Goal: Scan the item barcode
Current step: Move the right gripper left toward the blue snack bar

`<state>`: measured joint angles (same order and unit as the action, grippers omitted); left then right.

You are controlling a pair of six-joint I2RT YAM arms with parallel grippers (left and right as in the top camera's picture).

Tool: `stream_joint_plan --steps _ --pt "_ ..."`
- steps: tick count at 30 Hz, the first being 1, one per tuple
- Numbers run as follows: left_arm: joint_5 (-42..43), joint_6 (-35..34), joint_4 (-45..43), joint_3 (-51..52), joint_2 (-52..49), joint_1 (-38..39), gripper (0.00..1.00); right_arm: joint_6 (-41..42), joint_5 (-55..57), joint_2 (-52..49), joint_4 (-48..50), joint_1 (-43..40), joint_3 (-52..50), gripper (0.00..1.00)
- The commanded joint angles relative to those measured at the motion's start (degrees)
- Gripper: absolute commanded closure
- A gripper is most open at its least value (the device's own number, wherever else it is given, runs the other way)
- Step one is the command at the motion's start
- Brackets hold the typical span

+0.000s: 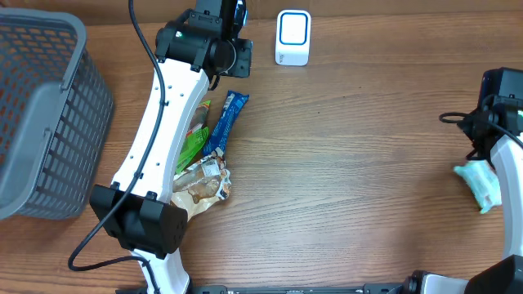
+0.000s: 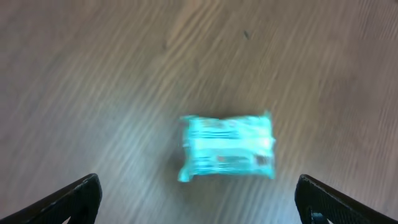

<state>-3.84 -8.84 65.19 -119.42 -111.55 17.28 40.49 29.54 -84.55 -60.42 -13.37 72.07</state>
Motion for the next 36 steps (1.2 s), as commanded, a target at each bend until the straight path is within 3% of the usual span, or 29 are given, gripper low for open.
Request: stream_joint_plan --steps 1,6,8,10,18,22,24,28,36 --pt "-2.75 -0.61 0.09 -0.66 0.46 0.48 0.68 -3.13 -9.92 0.2 2.8 1.22 2.69 0.0" --pt "-2.78 -0.61 -0.04 -0.66 2.82 0.31 0.7 -17.66 -45.57 -0.02 10.45 3.45 2.43 0.0" --pt "-2.75 -0.61 0.2 -0.66 4.35 0.24 0.7 -18.18 -55.58 -0.66 13.6 5.7 1.86 0.01" --pt "-2.75 -0.61 0.87 -0.66 5.99 0.02 0.69 -16.61 -58.64 -1.42 16.61 8.72 0.98 0.03" --pt "-2.73 -0.61 5.46 -0.66 9.33 -2.73 0.65 -6.38 -58.58 -9.84 24.63 25.49 0.48 0.06" --pt "-2.56 -1.55 7.45 -0.63 8.55 -5.25 0.64 0.98 -58.21 -17.18 38.03 32.89 0.48 0.09" --pt "-2.51 -3.8 7.48 -0.63 8.13 -6.45 0.56 4.5 -57.18 -20.37 45.09 35.19 0.48 0.1" --pt "-2.05 -5.57 7.67 -0.61 7.69 -8.13 0.54 8.09 -54.58 -26.16 58.73 39.85 0.48 0.11" --pt "-2.1 -5.57 7.87 -0.57 7.67 -8.37 0.5 13.79 -40.89 -33.94 69.92 48.3 0.52 0.28"
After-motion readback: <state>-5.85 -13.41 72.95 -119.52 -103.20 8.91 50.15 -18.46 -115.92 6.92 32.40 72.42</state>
